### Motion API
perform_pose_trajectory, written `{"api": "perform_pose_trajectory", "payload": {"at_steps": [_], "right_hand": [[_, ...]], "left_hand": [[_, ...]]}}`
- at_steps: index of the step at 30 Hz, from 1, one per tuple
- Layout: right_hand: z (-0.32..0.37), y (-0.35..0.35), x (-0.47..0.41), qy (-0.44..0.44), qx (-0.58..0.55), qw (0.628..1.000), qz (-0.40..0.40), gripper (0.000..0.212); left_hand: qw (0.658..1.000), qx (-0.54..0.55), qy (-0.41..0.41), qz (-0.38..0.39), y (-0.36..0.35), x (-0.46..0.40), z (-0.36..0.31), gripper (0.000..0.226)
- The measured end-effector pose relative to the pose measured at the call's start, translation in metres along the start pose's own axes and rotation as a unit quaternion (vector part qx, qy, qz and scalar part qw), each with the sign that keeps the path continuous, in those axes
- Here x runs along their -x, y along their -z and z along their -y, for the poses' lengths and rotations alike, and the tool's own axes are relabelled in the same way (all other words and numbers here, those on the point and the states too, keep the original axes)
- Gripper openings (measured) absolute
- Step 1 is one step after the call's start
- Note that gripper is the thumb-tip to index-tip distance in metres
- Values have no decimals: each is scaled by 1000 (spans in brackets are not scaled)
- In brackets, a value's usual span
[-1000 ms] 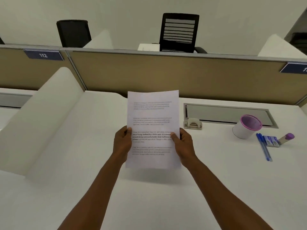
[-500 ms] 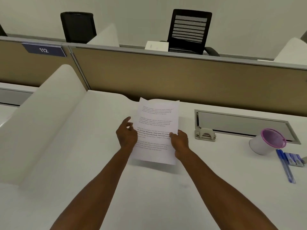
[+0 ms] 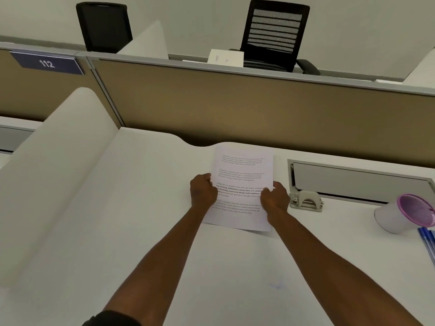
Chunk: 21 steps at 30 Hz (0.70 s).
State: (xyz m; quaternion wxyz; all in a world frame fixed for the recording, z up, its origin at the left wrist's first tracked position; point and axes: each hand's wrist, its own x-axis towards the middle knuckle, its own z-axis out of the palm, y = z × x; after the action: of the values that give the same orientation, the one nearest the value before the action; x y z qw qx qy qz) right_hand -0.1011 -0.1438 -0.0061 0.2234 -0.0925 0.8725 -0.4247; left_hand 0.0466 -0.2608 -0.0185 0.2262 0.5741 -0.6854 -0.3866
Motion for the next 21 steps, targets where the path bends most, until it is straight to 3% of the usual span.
{"api": "perform_pose_trajectory", "payload": {"at_steps": [9, 13, 21], "right_hand": [[-9, -3, 6, 92, 105, 989, -57, 34], [-12, -4, 6, 88, 108, 990, -37, 43], [-18, -3, 4, 81, 116, 990, -26, 45]], "left_hand": [[999, -32, -34, 7, -4, 0, 6, 33], [996, -60, -37, 49, -2, -2, 6, 48], [996, -70, -27, 57, -3, -2, 4, 51]]}}
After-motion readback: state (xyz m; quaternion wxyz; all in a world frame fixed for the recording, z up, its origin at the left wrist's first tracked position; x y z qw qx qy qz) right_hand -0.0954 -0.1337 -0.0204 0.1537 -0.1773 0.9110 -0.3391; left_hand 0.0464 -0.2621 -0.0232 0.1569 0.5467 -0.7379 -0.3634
